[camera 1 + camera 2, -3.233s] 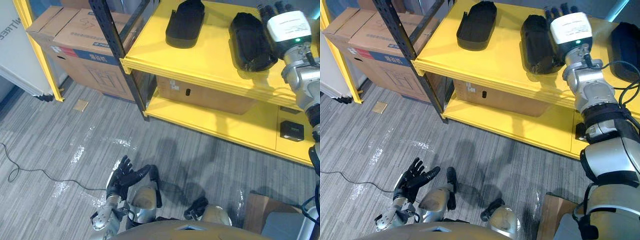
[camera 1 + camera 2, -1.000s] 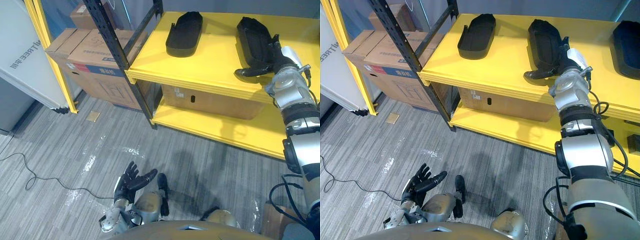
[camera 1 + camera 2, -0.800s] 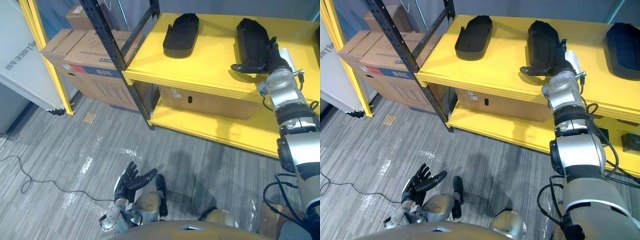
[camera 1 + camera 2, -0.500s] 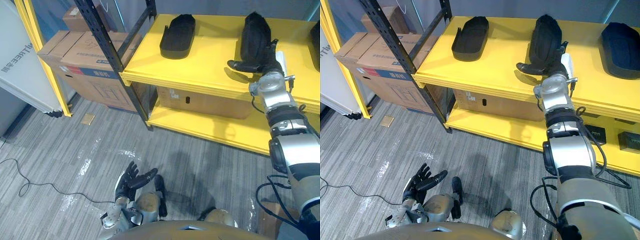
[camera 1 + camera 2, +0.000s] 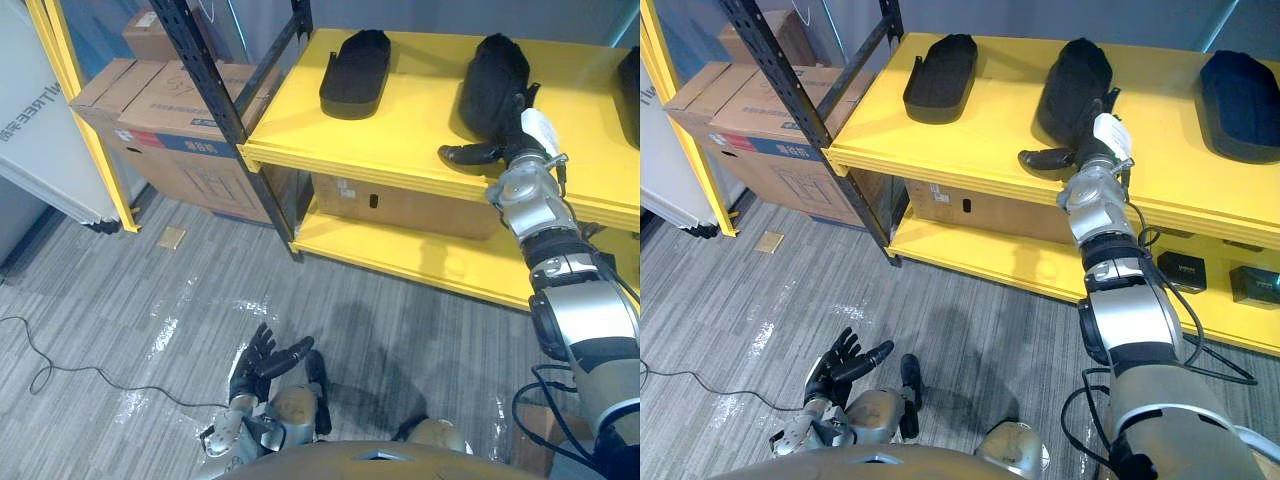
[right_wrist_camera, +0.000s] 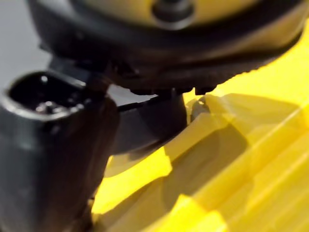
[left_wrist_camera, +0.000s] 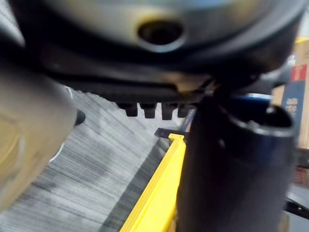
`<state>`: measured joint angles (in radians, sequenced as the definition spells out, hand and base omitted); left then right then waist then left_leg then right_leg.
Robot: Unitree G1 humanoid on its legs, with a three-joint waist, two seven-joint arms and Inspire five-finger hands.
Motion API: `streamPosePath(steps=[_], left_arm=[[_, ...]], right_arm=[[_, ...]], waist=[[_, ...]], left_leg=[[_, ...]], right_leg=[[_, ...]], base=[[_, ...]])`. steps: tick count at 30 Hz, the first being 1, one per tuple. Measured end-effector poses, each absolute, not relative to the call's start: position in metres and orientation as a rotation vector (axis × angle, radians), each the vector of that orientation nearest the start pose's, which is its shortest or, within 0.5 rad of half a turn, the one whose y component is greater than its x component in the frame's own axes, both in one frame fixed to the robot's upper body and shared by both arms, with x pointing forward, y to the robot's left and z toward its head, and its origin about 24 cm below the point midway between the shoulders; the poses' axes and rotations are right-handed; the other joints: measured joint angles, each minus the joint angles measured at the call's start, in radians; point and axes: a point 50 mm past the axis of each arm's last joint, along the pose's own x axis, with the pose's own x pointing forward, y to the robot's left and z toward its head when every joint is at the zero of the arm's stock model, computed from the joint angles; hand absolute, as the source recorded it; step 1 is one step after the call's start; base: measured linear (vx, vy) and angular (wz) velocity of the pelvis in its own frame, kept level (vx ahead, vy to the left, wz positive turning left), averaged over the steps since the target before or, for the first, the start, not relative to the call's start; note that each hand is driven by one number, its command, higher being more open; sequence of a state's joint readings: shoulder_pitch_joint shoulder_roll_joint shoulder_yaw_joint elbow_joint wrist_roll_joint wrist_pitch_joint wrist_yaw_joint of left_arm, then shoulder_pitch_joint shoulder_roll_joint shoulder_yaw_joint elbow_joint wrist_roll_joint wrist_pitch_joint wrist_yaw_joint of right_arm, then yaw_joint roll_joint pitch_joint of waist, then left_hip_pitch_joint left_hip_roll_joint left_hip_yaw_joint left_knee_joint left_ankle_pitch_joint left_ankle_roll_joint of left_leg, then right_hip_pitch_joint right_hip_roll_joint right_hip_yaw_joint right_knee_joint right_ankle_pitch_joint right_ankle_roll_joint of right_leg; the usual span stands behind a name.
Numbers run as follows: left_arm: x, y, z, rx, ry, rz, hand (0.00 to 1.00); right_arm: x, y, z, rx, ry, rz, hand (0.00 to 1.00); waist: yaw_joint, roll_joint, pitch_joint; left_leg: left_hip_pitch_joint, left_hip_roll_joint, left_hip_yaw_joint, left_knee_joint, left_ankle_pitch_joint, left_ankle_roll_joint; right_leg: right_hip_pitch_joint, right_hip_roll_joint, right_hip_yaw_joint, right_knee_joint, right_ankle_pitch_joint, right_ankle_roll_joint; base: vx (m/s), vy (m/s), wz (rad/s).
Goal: Walk over and take three plastic housings, then place them on the shelf
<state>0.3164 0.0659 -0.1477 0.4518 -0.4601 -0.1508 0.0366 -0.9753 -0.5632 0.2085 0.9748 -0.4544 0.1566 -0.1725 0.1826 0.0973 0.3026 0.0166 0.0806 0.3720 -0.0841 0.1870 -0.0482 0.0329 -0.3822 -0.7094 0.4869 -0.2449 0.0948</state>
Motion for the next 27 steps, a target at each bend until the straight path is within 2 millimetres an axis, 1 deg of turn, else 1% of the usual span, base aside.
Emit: streamPosePath(steps=[6, 14, 19, 23, 27], left_arm=[[0.128, 0.16, -0.101, -0.349, 0.612, 0.163, 1.0], [0.126, 0.164, -0.101, -0.34, 0.611, 0.163, 1.0], [0.125, 0.164, -0.1, -0.34, 0.61, 0.166, 1.0], [0.124, 0.165, -0.1, -0.339, 0.612, 0.172, 1.0], [0.123, 0.165, -0.1, -0.338, 0.614, 0.176, 1.0]], right_arm=[[0.395, -0.264, 0.175, -1.31, 0.059, -0.246, 1.0], [0.395, -0.266, 0.174, -1.343, 0.09, -0.245, 1.0], [0.394, -0.268, 0.173, -1.383, 0.106, -0.258, 1.0], [0.394, -0.271, 0.173, -1.379, 0.156, -0.271, 1.0], [0.395, -0.274, 0.177, -1.373, 0.185, -0.283, 1.0]], waist=[[0.0, -0.01, 0.002], [0.004, -0.023, 0.002], [0.004, -0.024, 0.001], [0.004, -0.026, 0.0], [0.004, -0.026, 0.0]], left_leg=[[-0.008, -0.002, -0.021, 0.0, 0.0, 0.0], [-0.008, -0.002, -0.026, -0.001, 0.001, 0.002], [-0.007, -0.002, -0.028, -0.001, 0.002, 0.003], [-0.006, 0.0, -0.028, -0.001, 0.002, 0.003], [-0.006, 0.006, -0.023, -0.001, 0.002, 0.003]], right_leg=[[0.011, 0.0, -0.025, -0.004, 0.001, 0.002], [0.018, 0.001, -0.032, -0.005, 0.001, 0.002], [0.021, 0.002, -0.034, -0.005, 0.001, 0.003], [0.023, 0.006, -0.032, -0.011, 0.005, 0.004], [0.027, 0.02, -0.027, -0.036, 0.02, 0.004]], base=[[0.02, -0.033, 0.1], [0.01, -0.013, 0.02], [0.0, 0.0, 0.0], [0.0, 0.0, 0.0], [0.01, -0.013, -0.03]])
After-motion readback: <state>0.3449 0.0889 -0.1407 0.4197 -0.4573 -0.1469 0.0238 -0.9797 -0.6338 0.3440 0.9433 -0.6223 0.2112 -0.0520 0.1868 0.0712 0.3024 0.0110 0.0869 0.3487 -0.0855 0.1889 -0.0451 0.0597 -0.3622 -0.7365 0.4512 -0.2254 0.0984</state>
